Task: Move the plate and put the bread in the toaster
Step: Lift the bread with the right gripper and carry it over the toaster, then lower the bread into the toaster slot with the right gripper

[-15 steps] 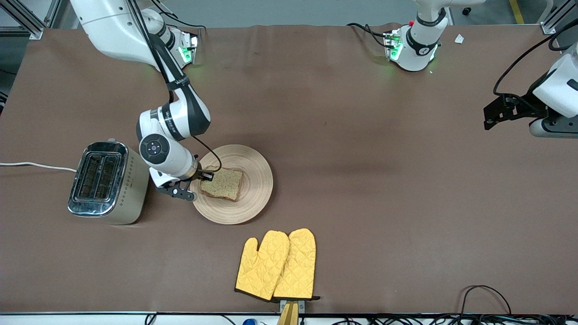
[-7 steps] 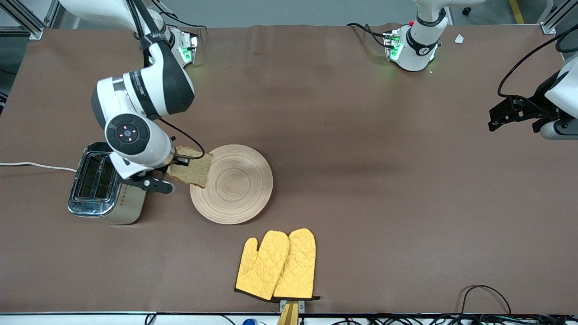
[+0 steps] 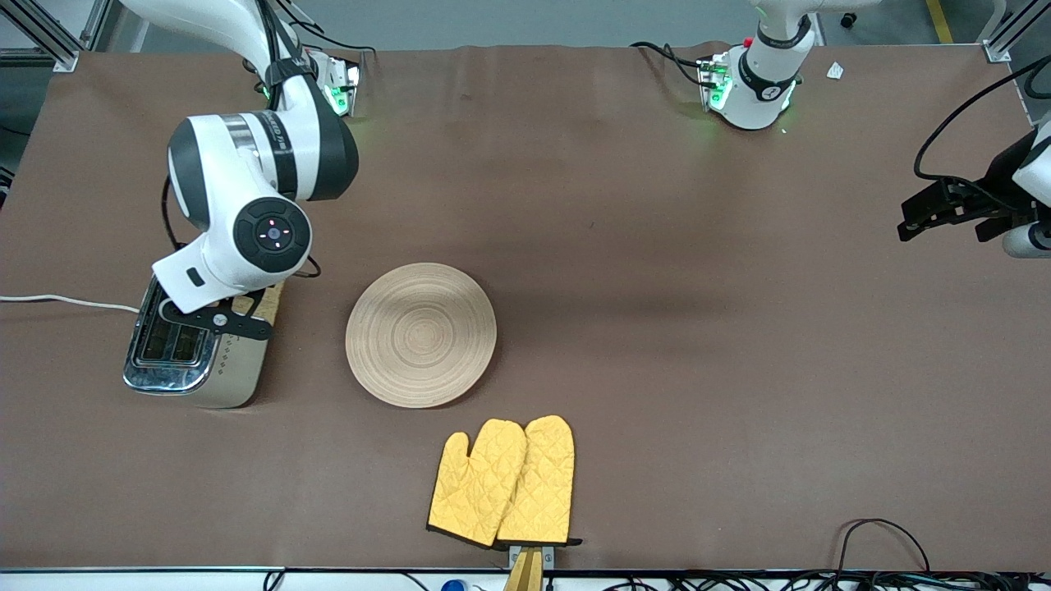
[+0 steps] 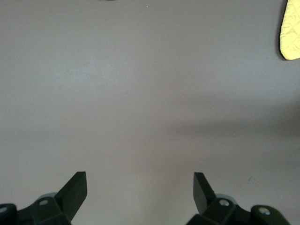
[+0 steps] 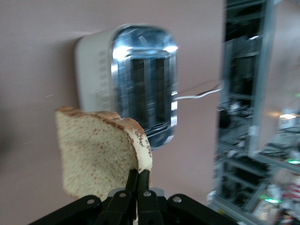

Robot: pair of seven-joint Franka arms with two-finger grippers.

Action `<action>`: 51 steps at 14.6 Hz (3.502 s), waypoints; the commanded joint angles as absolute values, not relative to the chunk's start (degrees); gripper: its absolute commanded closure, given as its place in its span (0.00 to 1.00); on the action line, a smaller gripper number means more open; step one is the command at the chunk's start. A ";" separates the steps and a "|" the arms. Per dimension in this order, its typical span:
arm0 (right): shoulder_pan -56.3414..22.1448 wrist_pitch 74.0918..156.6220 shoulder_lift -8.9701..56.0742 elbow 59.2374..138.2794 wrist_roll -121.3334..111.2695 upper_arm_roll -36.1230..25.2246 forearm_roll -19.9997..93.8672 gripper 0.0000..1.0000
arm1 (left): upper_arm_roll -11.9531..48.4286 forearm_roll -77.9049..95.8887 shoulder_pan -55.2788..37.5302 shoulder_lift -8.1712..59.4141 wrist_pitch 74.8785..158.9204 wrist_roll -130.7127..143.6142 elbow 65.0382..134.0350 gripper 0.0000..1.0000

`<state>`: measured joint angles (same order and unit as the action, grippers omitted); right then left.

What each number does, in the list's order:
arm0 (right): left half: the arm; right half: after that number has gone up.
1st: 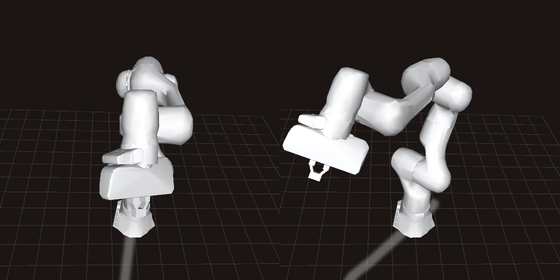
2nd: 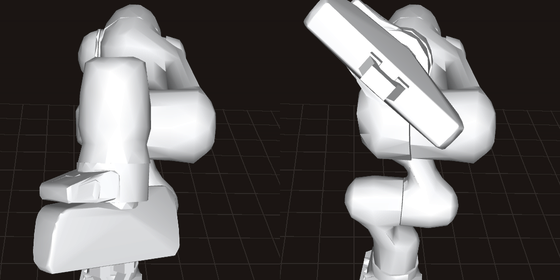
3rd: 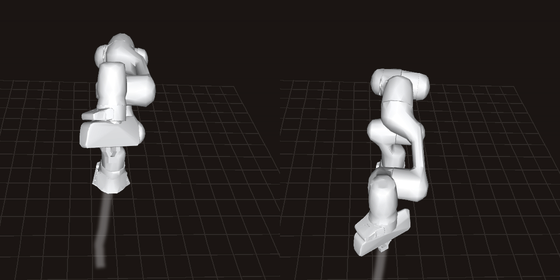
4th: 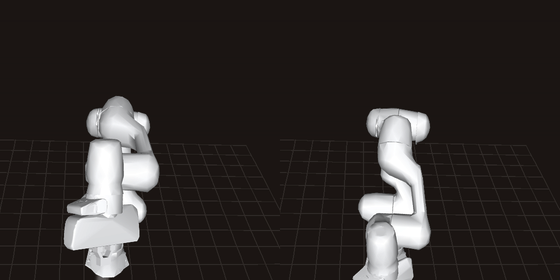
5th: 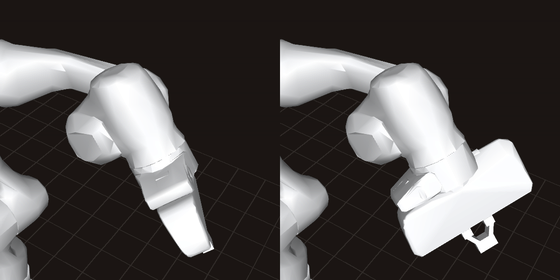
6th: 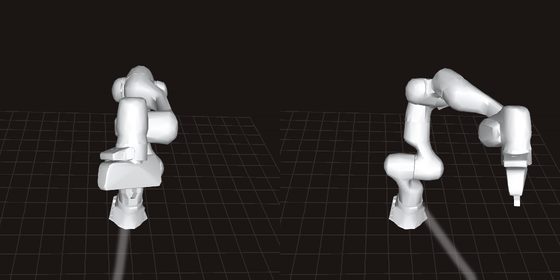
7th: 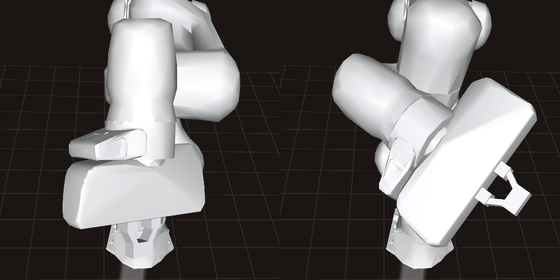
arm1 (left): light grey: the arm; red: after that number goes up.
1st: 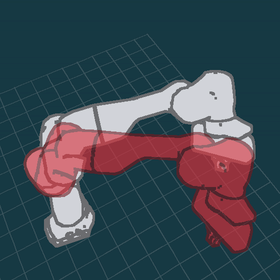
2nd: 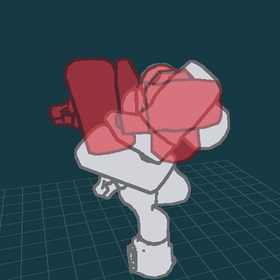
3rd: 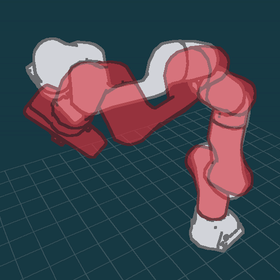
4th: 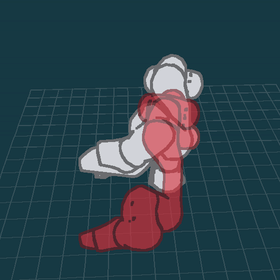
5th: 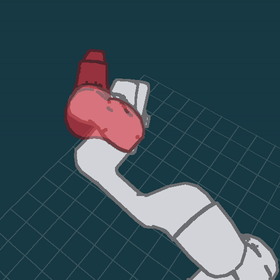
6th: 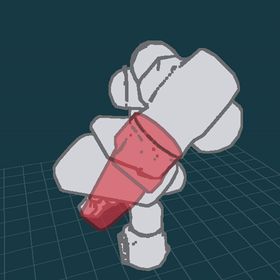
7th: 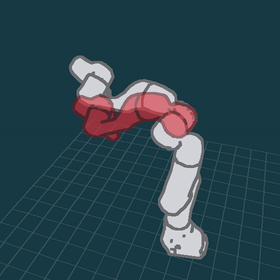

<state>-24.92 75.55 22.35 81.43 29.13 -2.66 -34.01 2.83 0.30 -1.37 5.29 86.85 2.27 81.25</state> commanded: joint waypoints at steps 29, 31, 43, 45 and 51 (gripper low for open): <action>-21.27 80.59 27.16 90.88 34.72 -3.08 -53.97 1.00 | 2.81 0.97 -1.32 5.27 86.92 2.81 81.04 0.00; -20.31 81.82 27.16 91.67 35.85 -2.99 -53.44 1.00 | 2.81 1.05 -1.14 5.27 86.92 2.29 81.04 0.00; -20.22 85.52 32.61 92.29 42.01 -2.73 -48.69 0.27 | 2.81 -0.09 -1.41 5.36 87.01 2.28 80.95 0.00; -20.13 85.17 32.09 91.67 40.79 -2.64 -48.43 0.00 | 2.81 0.00 -1.49 5.36 87.01 2.72 80.86 0.00; -19.95 78.14 29.98 77.63 30.77 -2.72 -37.99 0.00 | 2.81 0.00 -1.14 5.36 87.01 2.28 80.95 0.00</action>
